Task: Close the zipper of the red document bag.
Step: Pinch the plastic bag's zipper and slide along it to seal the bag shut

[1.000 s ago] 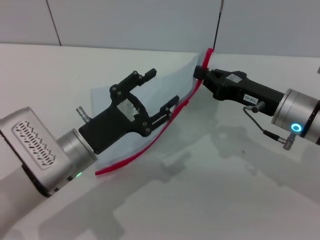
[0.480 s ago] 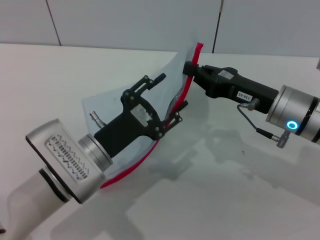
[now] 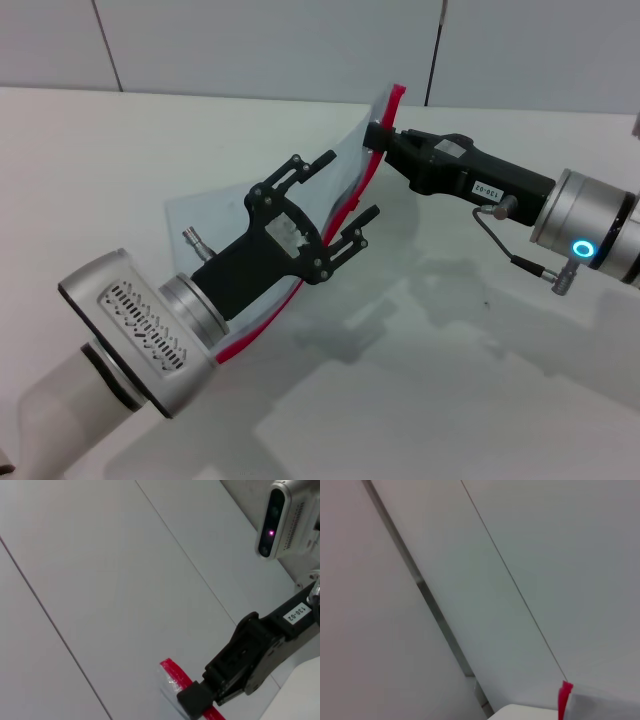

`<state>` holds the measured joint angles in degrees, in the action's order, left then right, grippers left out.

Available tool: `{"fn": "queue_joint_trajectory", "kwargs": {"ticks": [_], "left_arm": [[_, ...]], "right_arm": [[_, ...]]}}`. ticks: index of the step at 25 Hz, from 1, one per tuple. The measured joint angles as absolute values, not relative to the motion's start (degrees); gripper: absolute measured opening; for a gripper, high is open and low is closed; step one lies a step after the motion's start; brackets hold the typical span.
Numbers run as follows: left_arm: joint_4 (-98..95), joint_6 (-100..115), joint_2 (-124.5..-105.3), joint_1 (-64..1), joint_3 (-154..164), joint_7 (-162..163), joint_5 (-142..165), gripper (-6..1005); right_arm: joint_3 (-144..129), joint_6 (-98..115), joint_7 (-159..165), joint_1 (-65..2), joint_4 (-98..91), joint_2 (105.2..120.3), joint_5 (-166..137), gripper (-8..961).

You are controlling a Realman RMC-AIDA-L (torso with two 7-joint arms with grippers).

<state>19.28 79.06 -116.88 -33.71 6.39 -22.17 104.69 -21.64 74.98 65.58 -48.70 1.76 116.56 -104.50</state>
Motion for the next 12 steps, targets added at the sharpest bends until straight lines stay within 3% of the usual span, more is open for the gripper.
{"fn": "queue_joint_trajectory", "kwargs": {"ticks": [12], "left_arm": [[19.23, 77.50, -116.89, -34.16, 6.10, -22.28, 104.48, 678]], "right_arm": [[-21.91, 75.23, 65.65, -49.40, 2.56, 116.47, -104.66, 15]]}}
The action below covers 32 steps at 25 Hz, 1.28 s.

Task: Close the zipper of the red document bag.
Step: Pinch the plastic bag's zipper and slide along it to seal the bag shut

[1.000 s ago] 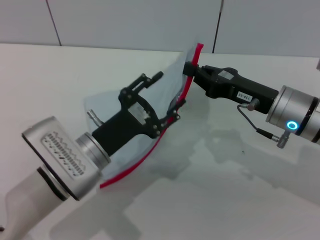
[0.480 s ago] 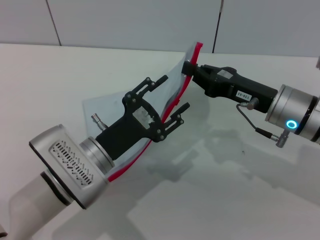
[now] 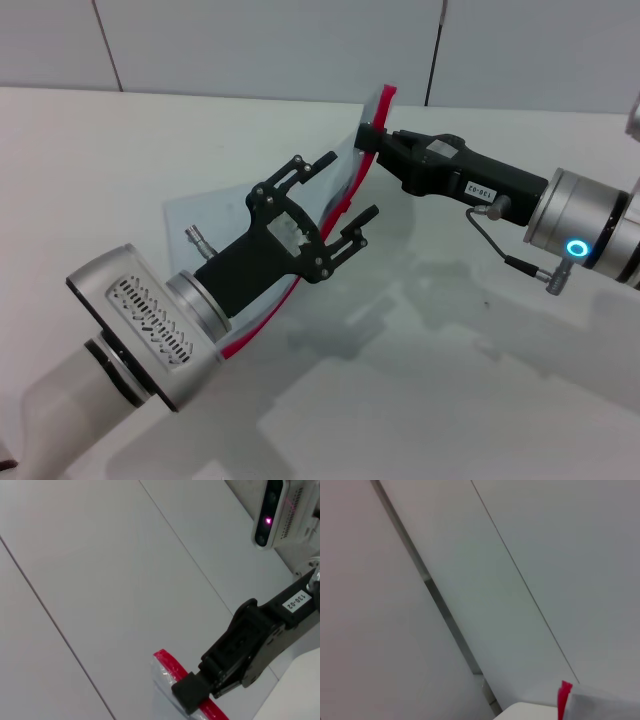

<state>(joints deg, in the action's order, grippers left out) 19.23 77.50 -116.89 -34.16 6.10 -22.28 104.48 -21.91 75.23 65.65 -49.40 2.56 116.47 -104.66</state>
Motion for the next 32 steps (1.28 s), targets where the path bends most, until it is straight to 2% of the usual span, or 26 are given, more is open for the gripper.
{"fn": "queue_joint_trajectory", "kwargs": {"ticks": [12, 16, 32], "left_arm": [[19.33, 77.42, -116.96, -34.15, 6.29, -25.28, 104.65, 571], [19.94, 76.82, -117.00, -34.06, 6.03, -27.22, 104.54, 327], [22.23, 75.26, -117.16, -33.79, 5.98, -34.14, 104.53, 269]], "right_arm": [[-21.88, 75.49, 65.73, -49.39, 2.64, 116.45, -104.69, 14], [-21.88, 75.50, 65.74, -49.39, 2.64, 116.46, -104.68, 14], [-21.66, 74.90, 66.24, -48.97, 2.22, 116.51, -104.46, 15]]}}
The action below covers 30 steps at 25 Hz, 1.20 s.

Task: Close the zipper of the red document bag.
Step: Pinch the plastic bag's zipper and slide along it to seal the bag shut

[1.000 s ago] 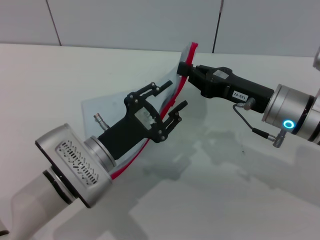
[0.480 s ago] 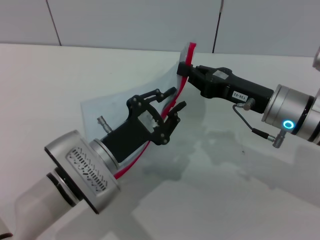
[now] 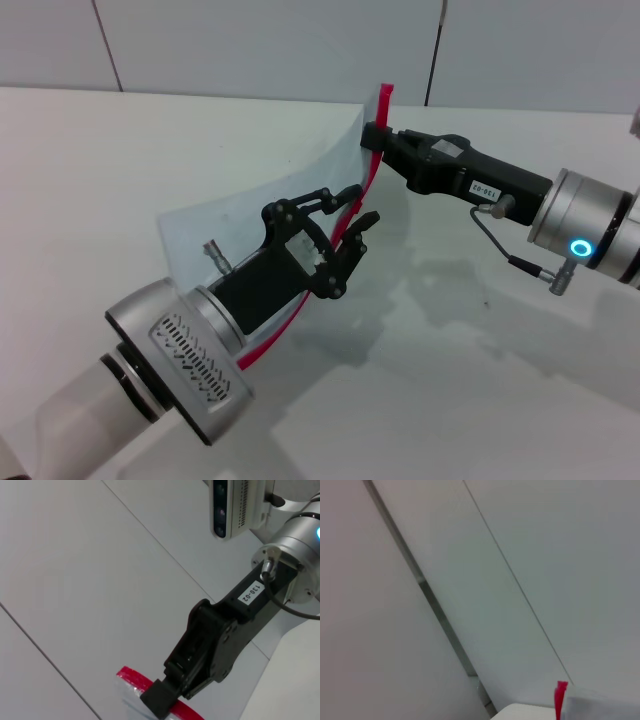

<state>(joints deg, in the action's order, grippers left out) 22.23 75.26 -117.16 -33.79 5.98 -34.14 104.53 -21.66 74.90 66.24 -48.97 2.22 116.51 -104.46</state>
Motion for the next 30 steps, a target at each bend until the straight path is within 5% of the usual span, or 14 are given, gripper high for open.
{"fn": "queue_joint_trajectory", "kwargs": {"ticks": [30], "left_arm": [[22.12, 77.35, -116.93, -32.95, 5.35, -34.97, 104.68, 171]], "right_arm": [[-22.09, 74.61, 66.27, -49.19, 2.55, 116.44, -104.76, 16]]}}
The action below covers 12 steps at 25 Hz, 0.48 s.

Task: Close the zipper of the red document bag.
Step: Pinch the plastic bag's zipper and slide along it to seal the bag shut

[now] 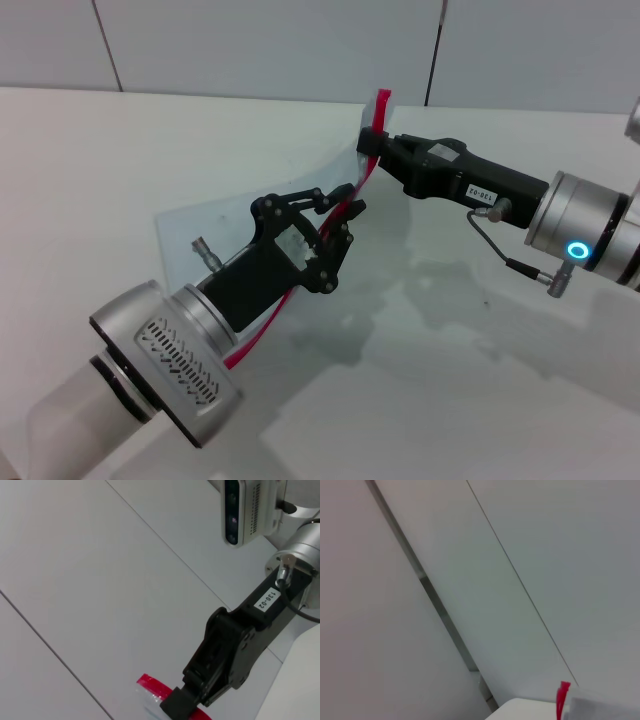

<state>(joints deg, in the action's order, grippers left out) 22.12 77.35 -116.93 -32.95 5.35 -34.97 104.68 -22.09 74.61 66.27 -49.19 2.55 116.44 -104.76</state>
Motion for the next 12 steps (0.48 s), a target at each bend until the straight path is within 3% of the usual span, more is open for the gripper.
{"fn": "queue_joint_trajectory", "kwargs": {"ticks": [12], "left_arm": [[22.12, 77.17, -116.89, -32.96, 5.53, -35.04, 104.59, 91]], "right_arm": [[-22.39, 74.47, 66.01, -48.77, 2.17, 116.46, -104.67, 18]]}}
